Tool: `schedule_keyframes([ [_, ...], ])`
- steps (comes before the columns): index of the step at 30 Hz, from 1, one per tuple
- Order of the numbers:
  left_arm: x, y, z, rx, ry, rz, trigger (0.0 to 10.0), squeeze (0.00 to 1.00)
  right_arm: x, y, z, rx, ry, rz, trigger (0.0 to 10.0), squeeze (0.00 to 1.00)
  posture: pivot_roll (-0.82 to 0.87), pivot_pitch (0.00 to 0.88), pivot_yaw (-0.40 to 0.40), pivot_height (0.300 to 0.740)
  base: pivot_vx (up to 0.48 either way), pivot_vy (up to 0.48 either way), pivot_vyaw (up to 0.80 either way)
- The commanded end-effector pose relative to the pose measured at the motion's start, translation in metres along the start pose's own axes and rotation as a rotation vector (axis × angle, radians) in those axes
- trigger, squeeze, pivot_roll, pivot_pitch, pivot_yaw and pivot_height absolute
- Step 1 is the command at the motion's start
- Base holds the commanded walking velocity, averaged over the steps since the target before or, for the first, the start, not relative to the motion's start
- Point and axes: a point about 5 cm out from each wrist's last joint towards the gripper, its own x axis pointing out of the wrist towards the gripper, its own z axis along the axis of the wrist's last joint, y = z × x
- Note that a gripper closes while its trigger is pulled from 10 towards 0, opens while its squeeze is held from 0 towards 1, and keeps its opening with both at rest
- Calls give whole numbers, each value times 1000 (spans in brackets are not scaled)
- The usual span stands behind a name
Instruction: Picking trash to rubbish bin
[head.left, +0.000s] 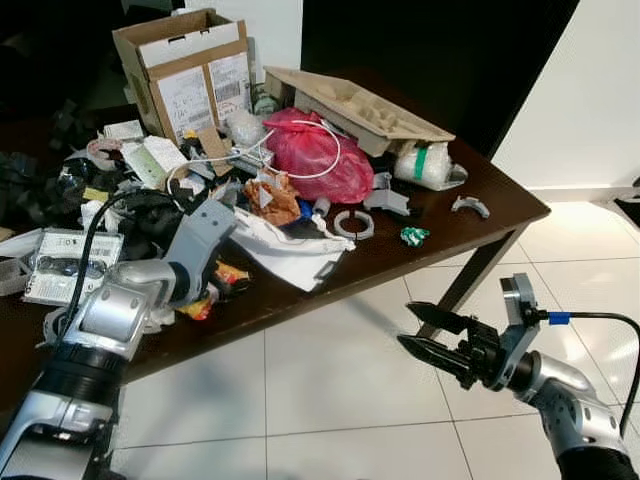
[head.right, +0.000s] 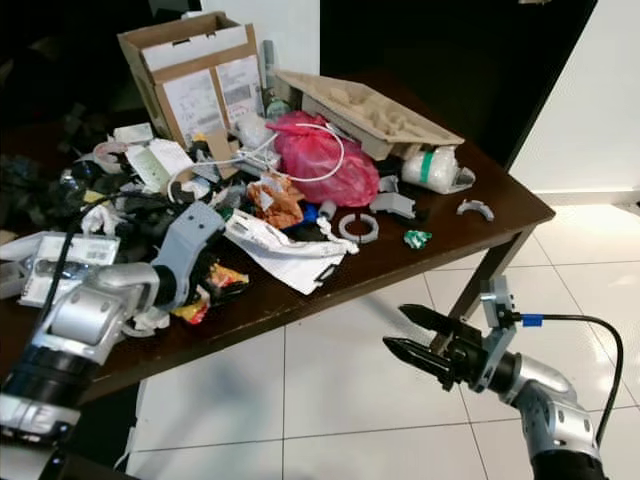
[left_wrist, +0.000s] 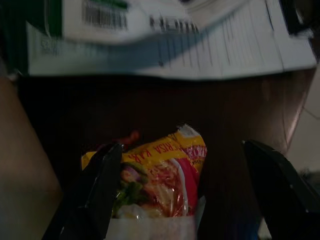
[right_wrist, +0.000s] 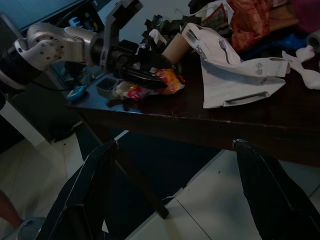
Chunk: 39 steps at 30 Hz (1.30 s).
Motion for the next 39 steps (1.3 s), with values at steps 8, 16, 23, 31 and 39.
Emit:
schedule_keyframes([
  [8, -14, 9, -8, 8, 72, 59, 10000, 0, -2, 1, -3, -1, 27, -6, 10000, 0, 25, 148, -48, 740, 0, 0, 0],
  [16, -16, 15, -6, 59, 90, 138, 10000, 1000, -2, 1, -4, 2, 33, -5, 10000, 0, 26, 144, -53, 740, 0, 0, 0],
  [23, -20, 10, -8, 79, 127, 107, 10000, 1000, -2, -1, -4, -1, 42, -10, 10000, 0, 24, 137, -50, 740, 0, 0, 0],
  [31, -23, 2, -14, 89, 170, 83, 10000, 0, -2, -1, -5, -2, 49, -19, 10000, 0, 25, 141, -51, 740, 0, 0, 0],
  [39, -18, -4, -25, 70, 201, 60, 10000, 0, -3, -2, -6, 0, 54, -27, 10000, 0, 25, 142, -52, 740, 0, 0, 0],
])
